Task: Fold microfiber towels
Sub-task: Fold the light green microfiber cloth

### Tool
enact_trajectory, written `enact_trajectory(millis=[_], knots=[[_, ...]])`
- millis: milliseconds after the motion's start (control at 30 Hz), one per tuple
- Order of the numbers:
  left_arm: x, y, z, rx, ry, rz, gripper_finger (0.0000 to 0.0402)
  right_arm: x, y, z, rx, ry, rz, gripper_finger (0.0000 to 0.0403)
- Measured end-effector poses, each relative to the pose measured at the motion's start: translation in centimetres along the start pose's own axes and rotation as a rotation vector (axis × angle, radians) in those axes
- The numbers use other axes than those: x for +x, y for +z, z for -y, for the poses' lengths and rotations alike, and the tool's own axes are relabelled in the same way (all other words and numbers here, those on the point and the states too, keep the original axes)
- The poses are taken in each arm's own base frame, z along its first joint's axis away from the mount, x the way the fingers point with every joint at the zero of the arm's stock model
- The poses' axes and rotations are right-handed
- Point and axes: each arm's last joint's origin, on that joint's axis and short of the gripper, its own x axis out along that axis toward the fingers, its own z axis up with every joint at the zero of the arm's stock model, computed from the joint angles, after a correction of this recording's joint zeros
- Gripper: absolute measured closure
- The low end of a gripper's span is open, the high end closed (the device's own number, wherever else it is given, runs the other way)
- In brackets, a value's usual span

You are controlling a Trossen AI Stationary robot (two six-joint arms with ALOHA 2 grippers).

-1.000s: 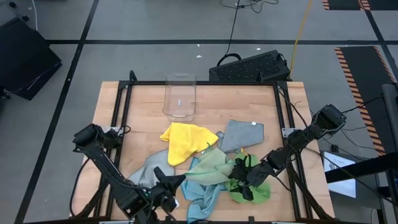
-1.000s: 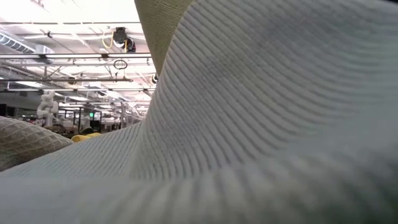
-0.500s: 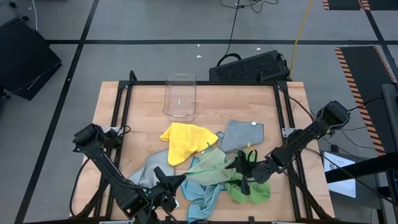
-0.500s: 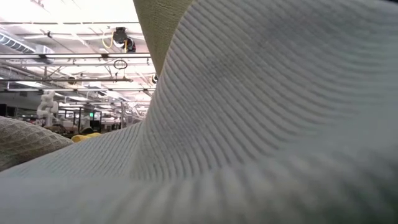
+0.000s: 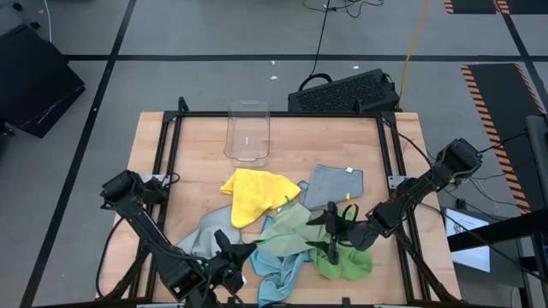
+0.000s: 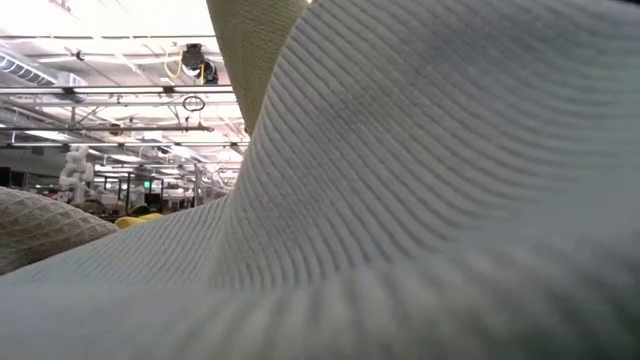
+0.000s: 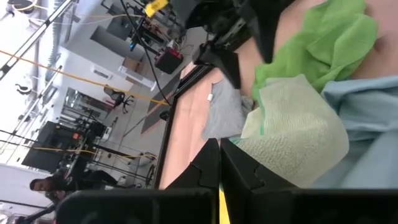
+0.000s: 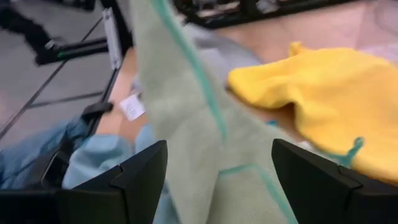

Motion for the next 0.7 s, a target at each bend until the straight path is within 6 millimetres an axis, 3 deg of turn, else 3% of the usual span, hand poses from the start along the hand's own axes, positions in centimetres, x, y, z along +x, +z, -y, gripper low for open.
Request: enact_trajectory(millis=[333, 700], knots=[[0.0, 0.1, 0.1, -0.026, -0.028, 0.003, 0.0394, 1.8, -1.9, -0.5, 0.095, 0.017, -0.033, 0.0124], [0.0, 0.2, 0.2, -0.028, -0.052, 0.001, 0.0391, 2.0, -2.0, -0.4, 0.121, 0.024, -0.038, 0.0124]])
